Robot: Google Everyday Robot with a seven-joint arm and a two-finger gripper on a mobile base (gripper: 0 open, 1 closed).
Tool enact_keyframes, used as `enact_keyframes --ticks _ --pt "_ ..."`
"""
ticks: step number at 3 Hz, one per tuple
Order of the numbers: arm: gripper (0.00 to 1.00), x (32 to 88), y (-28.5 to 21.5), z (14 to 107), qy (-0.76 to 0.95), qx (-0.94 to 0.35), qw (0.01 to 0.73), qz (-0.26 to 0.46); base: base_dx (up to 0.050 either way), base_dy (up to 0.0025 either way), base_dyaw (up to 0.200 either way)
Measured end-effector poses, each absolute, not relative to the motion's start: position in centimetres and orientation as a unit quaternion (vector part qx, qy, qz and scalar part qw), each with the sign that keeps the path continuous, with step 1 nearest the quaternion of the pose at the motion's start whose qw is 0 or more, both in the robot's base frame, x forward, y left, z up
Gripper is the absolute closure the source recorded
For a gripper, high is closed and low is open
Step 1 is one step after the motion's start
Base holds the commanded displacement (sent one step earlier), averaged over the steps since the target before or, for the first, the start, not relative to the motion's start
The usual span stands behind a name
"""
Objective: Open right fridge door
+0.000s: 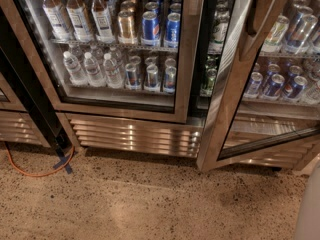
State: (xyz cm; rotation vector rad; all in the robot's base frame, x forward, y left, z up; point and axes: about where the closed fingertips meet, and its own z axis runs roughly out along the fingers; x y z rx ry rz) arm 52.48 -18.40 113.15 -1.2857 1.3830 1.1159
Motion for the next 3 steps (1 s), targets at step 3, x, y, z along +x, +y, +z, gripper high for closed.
enact_keyframes --ticks 3 --pt "1.0 50.0 -18.2 115.1 0.555 -0.488 0.443 0.507 0.0 0.0 0.0"
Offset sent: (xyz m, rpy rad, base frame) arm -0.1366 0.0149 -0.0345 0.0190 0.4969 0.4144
